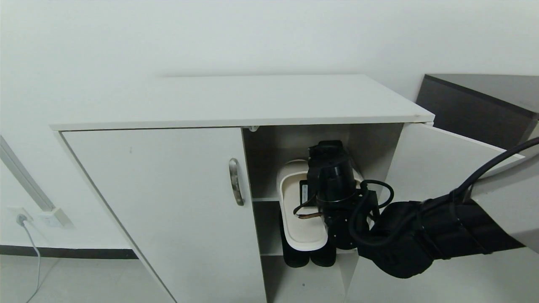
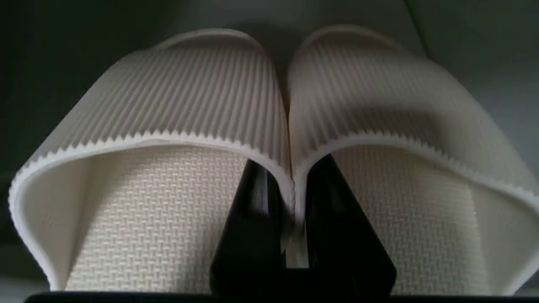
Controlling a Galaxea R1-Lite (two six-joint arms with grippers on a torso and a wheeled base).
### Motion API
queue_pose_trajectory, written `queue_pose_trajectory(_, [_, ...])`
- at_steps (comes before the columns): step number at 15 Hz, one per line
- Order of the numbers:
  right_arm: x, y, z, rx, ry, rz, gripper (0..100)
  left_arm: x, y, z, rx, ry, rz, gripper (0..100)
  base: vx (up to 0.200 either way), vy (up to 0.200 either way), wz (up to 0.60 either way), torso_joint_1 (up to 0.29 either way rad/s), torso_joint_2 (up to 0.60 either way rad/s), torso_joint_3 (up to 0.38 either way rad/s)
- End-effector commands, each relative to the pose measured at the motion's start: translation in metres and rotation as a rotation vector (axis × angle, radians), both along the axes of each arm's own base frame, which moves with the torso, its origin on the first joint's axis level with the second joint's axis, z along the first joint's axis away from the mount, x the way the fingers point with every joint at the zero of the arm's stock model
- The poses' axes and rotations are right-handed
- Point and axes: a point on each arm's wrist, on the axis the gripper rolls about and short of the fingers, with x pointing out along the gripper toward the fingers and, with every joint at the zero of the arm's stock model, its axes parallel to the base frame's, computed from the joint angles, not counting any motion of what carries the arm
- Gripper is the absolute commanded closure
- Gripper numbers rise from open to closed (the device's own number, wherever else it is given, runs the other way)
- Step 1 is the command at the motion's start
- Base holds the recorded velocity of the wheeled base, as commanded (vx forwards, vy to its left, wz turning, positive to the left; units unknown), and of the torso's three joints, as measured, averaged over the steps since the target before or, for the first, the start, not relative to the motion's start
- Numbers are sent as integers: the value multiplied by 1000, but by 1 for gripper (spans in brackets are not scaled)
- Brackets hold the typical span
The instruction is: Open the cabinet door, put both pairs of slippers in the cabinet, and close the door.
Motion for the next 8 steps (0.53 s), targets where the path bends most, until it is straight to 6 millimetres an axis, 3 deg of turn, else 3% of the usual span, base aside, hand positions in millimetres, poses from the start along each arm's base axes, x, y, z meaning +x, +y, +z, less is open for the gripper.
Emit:
queue_pose_trajectory(1, [7,4,-5,-4,3,-4,100,0,0,0,-1,0,0,100,0,0,0,0,0,0])
queue_pose_trajectory(8, [43,14,-7,-18,-32,-34,100,0,0,0,-2,0,0,100,0,0,0,0,0,0])
